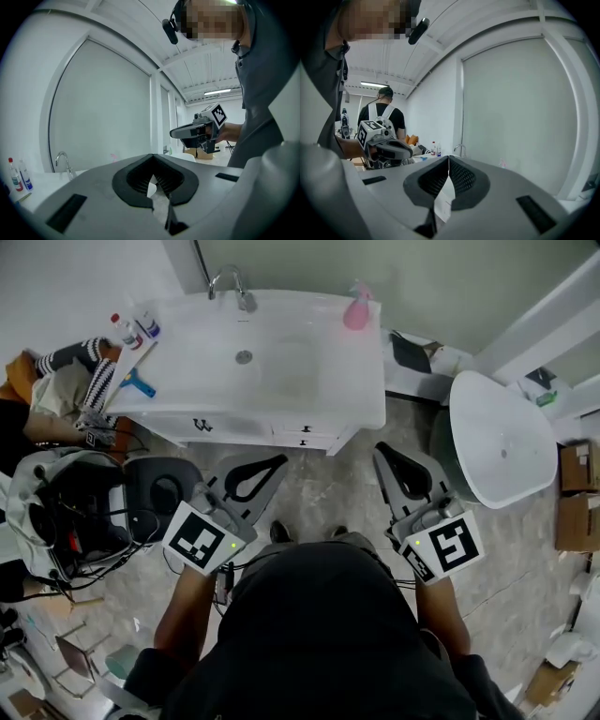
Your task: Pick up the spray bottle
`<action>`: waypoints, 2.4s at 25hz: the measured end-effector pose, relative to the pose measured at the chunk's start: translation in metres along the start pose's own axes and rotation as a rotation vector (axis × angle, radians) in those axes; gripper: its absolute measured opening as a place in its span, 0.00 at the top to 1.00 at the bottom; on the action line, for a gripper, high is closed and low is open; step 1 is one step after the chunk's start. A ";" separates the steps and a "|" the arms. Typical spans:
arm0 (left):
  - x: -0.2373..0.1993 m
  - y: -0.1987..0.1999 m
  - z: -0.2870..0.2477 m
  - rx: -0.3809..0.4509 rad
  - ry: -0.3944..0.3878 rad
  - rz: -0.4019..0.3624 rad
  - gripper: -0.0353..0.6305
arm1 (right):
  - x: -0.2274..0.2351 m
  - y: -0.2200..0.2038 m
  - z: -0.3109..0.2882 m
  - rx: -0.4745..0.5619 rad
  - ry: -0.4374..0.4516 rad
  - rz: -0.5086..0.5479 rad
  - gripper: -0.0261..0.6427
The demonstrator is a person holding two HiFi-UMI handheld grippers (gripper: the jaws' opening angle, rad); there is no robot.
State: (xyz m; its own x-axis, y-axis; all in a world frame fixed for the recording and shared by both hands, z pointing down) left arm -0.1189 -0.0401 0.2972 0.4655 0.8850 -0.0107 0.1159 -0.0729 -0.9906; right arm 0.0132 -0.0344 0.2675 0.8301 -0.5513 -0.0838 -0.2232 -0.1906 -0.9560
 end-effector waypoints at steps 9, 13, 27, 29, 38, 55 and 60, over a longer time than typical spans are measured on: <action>-0.005 0.004 -0.021 -0.030 -0.017 -0.028 0.94 | 0.025 -0.013 0.011 -0.033 -0.029 -0.007 0.95; -0.016 0.007 -0.039 -0.044 0.039 -0.025 0.94 | 0.049 -0.012 0.004 -0.018 0.005 -0.001 0.95; -0.022 0.009 -0.113 -0.109 0.172 -0.033 0.94 | 0.149 -0.033 -0.001 -0.029 0.111 -0.005 0.95; -0.025 0.010 -0.119 -0.110 0.194 -0.033 0.94 | 0.157 -0.036 -0.006 -0.028 0.132 -0.004 0.95; -0.033 0.010 -0.135 -0.118 0.222 -0.035 0.94 | 0.174 -0.040 -0.029 -0.030 0.189 -0.002 0.95; -0.112 -0.005 -0.122 -0.073 0.077 0.016 0.94 | 0.143 -0.015 -0.093 -0.083 0.063 -0.030 0.95; -0.137 -0.006 -0.116 -0.051 0.045 0.020 0.94 | 0.136 -0.006 -0.116 -0.096 0.026 -0.023 0.95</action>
State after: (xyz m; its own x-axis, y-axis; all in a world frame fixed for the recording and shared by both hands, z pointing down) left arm -0.0815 -0.2145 0.3200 0.5067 0.8618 -0.0230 0.1502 -0.1145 -0.9820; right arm 0.0684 -0.2021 0.2948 0.8224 -0.5663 -0.0538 -0.2533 -0.2799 -0.9260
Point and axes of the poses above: the fingertips, and each gripper's own axes: z backward along the fingers, x to its right, y out of its top, the point moved 1 cm from there along z, backward along the fingers, and after that the axes turned 3 degrees about -x, right-handed, at the moved point
